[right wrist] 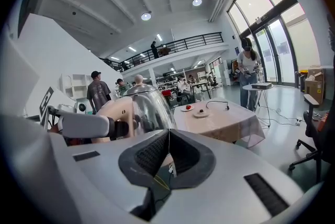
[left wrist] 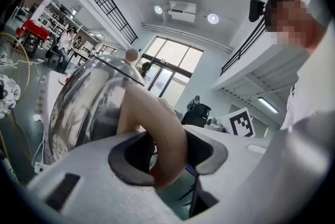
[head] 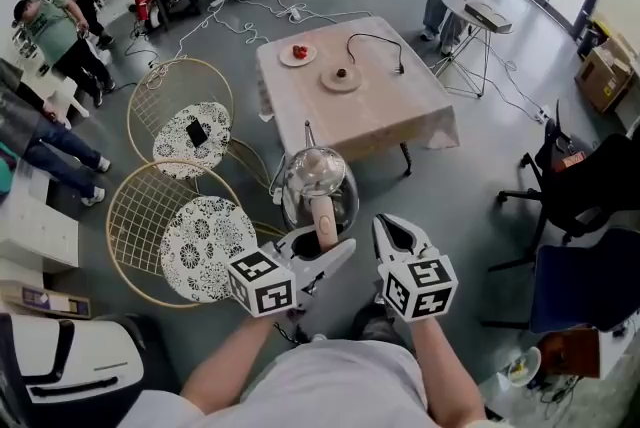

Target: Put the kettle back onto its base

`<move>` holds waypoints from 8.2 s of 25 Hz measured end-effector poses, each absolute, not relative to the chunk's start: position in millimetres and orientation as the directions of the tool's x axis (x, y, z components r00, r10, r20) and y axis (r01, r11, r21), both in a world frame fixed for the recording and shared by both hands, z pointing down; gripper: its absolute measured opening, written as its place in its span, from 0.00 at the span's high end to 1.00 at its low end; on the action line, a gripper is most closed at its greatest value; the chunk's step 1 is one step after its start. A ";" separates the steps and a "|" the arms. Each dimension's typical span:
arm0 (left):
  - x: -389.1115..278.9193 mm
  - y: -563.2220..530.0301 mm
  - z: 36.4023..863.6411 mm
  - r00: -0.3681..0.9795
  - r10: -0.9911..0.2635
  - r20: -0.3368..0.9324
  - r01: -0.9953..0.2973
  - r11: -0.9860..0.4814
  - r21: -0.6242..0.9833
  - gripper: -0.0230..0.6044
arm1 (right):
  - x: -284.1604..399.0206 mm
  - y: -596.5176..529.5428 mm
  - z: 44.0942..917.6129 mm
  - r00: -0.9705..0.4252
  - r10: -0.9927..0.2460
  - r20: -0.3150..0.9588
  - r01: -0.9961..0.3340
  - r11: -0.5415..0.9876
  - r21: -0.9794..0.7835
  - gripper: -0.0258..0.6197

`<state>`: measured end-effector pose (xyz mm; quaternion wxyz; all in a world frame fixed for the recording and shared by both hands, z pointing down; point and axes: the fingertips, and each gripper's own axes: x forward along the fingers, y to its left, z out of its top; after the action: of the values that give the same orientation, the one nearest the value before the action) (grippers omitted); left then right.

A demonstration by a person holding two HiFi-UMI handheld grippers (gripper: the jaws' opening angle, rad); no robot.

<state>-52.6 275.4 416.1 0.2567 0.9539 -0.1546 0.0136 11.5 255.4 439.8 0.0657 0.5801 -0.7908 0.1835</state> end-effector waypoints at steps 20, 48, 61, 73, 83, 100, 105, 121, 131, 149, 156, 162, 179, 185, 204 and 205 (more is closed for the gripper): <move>49.5 188.1 407.3 0.897 -0.427 0.111 -0.424 -0.764 0.487 0.70 | 114.6 164.6 433.2 -0.447 -0.833 0.327 -0.893 0.394 -0.217 0.95; 37.1 43.9 414.7 0.941 -0.326 0.096 -0.329 -0.806 0.492 0.70 | 92.4 28.8 441.3 -0.378 -0.854 0.357 -0.924 0.325 -0.200 0.95; 5.6 -42.1 407.0 0.963 -0.264 0.060 -0.259 -0.832 0.490 0.70 | 58.6 -56.0 434.7 -0.328 -0.860 0.390 -0.944 0.290 -0.154 0.95; -7.1 -74.0 406.6 0.975 -0.218 0.033 -0.205 -0.845 0.493 0.70 | 44.2 -86.9 431.9 -0.284 -0.873 0.397 -0.959 0.255 -0.125 0.95; 6.1 -101.5 417.6 0.973 -0.226 0.042 -0.217 -0.841 0.495 0.70 | 54.1 -117.4 440.4 -0.299 -0.868 0.397 -0.954 0.268 -0.131 0.95; 57.4 -168.7 444.5 0.955 -0.291 0.064 -0.281 -0.807 0.519 0.69 | 96.3 -186.8 455.5 -0.367 -0.823 0.433 -0.929 0.344 -0.134 0.95; 68.9 -186.6 455.0 0.949 -0.309 0.066 -0.294 -0.790 0.538 0.69 | 109.8 -205.5 464.5 -0.379 -0.806 0.454 -0.924 0.355 -0.140 0.95; 88.1 -238.3 482.1 0.927 -0.368 0.078 -0.349 -0.764 0.543 0.69 | 131.0 -250.1 495.9 -0.428 -0.735 0.527 -0.897 0.415 -0.149 0.95; 96.2 -258.2 496.3 0.913 -0.394 0.102 -0.383 -0.747 0.543 0.69 | 129.1 -271.1 512.3 -0.470 -0.686 0.556 -0.871 0.464 -0.163 0.95; 107.0 -270.3 511.6 0.911 -0.384 0.149 -0.403 -0.754 0.519 0.69 | 140.3 -286.6 520.9 -0.472 -0.677 0.565 -0.874 0.442 -0.201 0.95; 107.7 -265.8 516.9 0.912 -0.372 0.174 -0.407 -0.758 0.510 0.70 | 133.5 -289.2 519.0 -0.475 -0.683 0.555 -0.875 0.433 -0.216 0.95; 105.8 -260.4 521.2 0.909 -0.363 0.202 -0.415 -0.756 0.506 0.71 | 132.4 -288.0 515.2 -0.467 -0.696 0.545 -0.881 0.417 -0.223 0.95; 103.9 -242.8 536.2 0.919 -0.317 0.234 -0.393 -0.773 0.497 0.72 | 129.1 -279.1 515.2 -0.449 -0.714 0.537 -0.892 0.394 -0.222 0.95; 103.1 -244.0 534.8 0.927 -0.299 0.229 -0.376 -0.771 0.515 0.72 | 126.1 -279.5 512.8 -0.448 -0.717 0.534 -0.893 0.391 -0.224 0.95; 109.4 -241.7 542.3 0.933 -0.241 0.269 -0.348 -0.796 0.494 0.73 | 127.2 -269.8 512.1 -0.445 -0.724 0.527 -0.895 0.383 -0.230 0.95; 109.3 -243.3 545.2 0.930 -0.238 0.279 -0.352 -0.796 0.493 0.73 | 128.0 -269.0 512.1 -0.444 -0.724 0.528 -0.895 0.381 -0.229 0.95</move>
<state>109.3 -243.3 545.2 0.2787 0.9420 -0.1565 0.1020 128.0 -269.0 512.1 0.1733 0.4981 -0.8128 0.2473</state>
